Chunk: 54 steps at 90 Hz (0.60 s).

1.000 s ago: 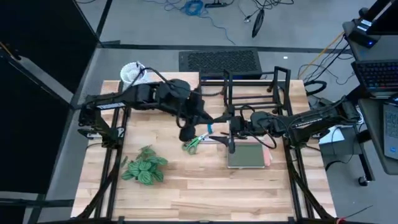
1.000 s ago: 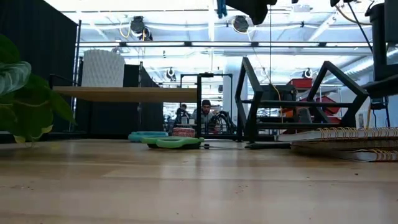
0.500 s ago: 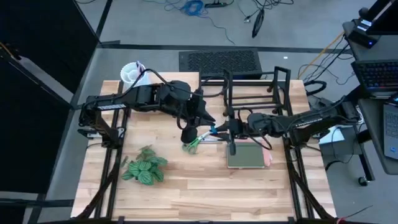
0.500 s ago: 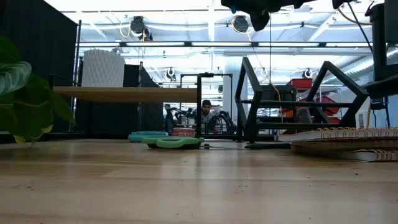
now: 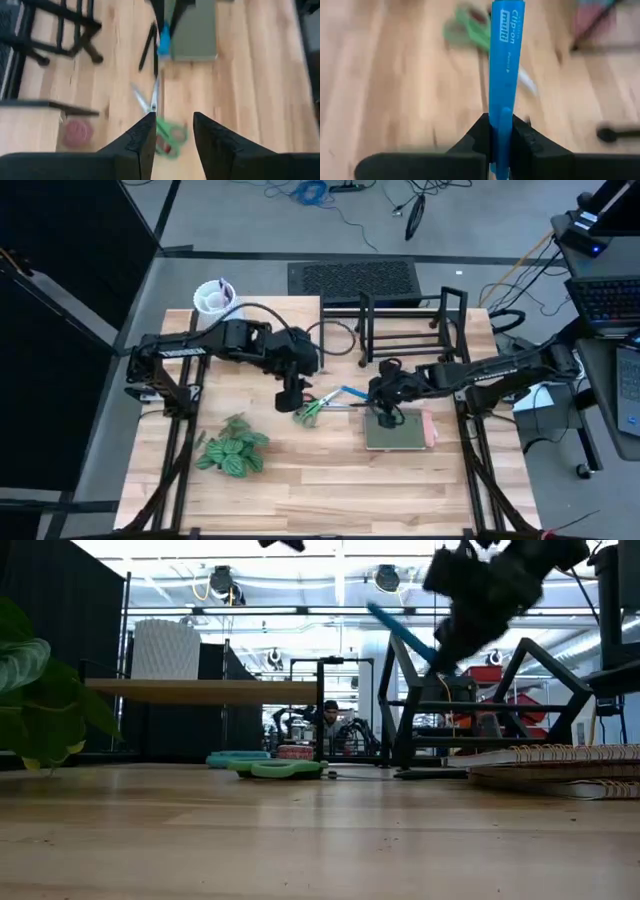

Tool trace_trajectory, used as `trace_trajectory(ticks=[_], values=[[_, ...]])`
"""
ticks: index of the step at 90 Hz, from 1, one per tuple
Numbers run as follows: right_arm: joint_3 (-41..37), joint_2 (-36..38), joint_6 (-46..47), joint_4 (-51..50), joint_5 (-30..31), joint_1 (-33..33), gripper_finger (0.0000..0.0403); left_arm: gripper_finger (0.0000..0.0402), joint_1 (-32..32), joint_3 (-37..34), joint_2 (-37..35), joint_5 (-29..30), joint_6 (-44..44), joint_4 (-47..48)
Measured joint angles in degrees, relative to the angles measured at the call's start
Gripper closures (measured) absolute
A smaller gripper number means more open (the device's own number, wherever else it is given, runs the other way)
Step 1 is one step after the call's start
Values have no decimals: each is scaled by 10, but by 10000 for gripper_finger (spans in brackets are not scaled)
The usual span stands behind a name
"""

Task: Stock shelves
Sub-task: Remove the blue pen from the white pen holder

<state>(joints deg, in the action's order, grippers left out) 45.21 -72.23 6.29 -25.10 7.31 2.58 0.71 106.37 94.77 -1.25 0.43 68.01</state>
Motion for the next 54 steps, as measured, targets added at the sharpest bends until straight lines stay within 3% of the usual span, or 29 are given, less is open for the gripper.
trace_trajectory(ticks=[19,54], values=[[0,-52,-26,-55,16,-39,385,286,-14,-47,-2,3,15,-12],[0,-167,-66,-56,-1,-82,385,286,-30,-277,-128,15,-46,-230]])
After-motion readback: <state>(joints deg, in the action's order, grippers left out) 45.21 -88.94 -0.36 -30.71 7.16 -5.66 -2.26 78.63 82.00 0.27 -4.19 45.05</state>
